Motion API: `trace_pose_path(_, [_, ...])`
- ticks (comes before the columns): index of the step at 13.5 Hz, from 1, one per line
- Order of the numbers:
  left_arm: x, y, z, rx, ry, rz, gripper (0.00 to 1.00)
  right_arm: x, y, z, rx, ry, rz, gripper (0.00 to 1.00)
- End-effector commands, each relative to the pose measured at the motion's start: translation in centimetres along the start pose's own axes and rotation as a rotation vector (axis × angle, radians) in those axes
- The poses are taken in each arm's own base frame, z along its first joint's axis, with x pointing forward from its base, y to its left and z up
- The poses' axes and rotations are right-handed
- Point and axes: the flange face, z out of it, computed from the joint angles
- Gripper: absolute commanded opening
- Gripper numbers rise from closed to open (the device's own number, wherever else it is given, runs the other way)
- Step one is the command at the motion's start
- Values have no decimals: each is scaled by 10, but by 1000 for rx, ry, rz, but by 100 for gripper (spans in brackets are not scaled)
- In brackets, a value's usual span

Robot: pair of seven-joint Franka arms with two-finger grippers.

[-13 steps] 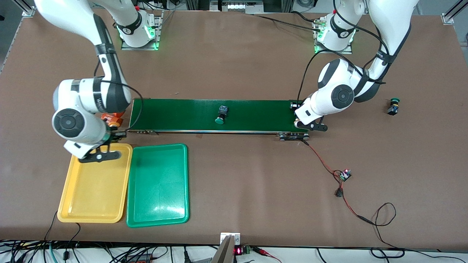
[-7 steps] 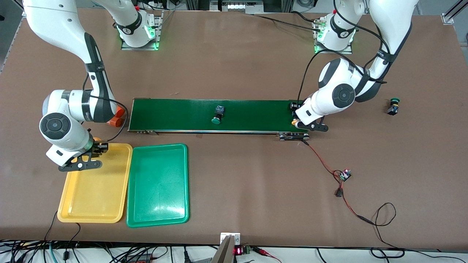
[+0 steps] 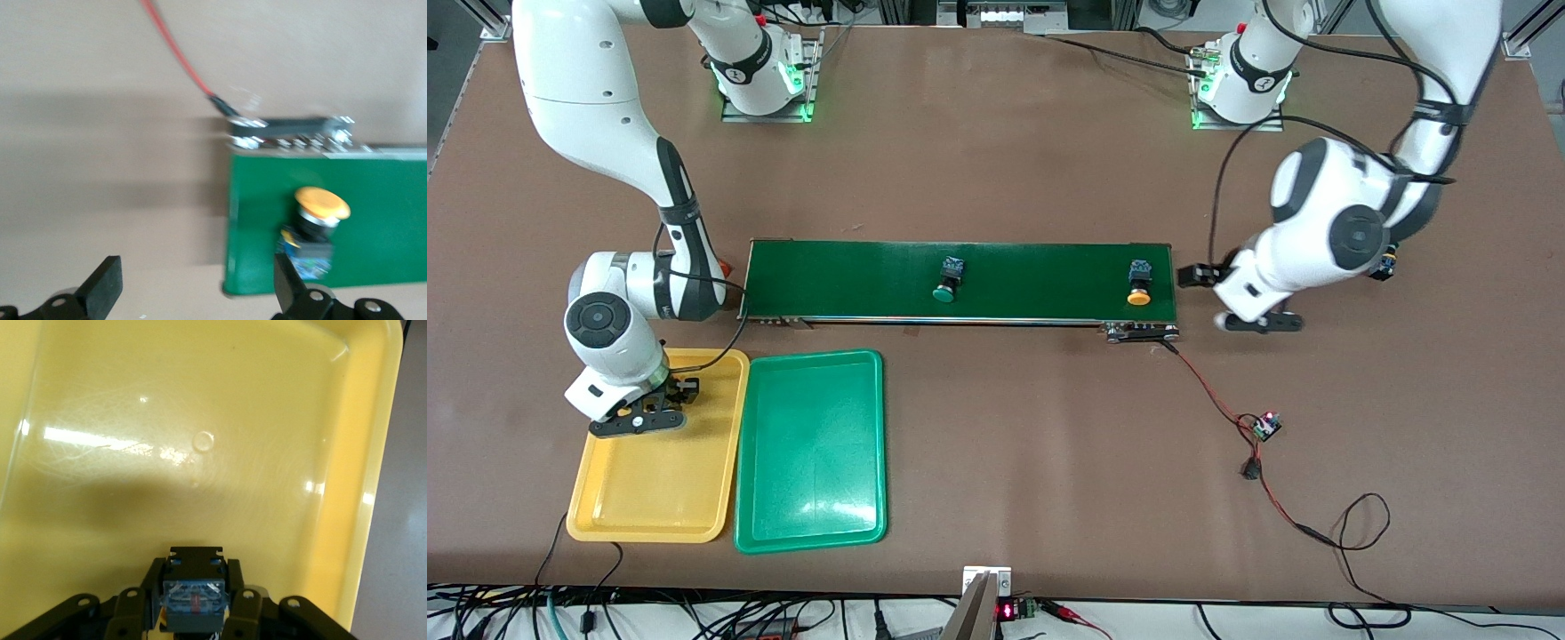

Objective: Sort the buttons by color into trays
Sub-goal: 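Release the button into the yellow tray while the left gripper withdraws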

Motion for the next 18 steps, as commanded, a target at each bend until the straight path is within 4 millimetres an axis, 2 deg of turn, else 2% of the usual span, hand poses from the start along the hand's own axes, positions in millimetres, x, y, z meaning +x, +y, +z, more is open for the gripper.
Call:
trace_pose_path(1, [15, -50, 0, -29, -24, -72, 100, 0, -5, 10, -1, 15, -6, 84])
trace_pose_path(2, [19, -67, 3, -41, -34, -87, 100, 0, -5, 10, -1, 15, -10, 97])
trace_pose_path(3, [22, -82, 6, -48, -41, -90, 100, 0, -7, 10, -1, 14, -19, 100])
trace_pose_path(4, [25, -107, 14, -20, -50, -94, 100, 0, -7, 10, -3, 13, -28, 100])
trace_pose_path(5, [27, -121, 20, -6, -58, -96, 100, 0, -7, 9, -3, 12, -31, 100])
trace_pose_path(7, [29, -168, 25, -10, -63, -128, 100, 2, -8, -1, 3, 9, -18, 100])
trace_pose_path(9, [32, -205, 28, 1, -62, -43, 100, 4, -17, -22, 35, -56, -4, 100])
trace_pose_path(12, [32, -267, 35, 24, -65, 2, 100, 4, -27, -70, 72, -144, 50, 100])
trace_pose_path(15, [29, -283, 32, 123, -74, 191, 100, 5, -51, -119, 163, -216, 142, 100])
trace_pose_path(18, [25, -303, 33, 166, -97, 338, 100, 2, -61, -144, 261, -268, 197, 100])
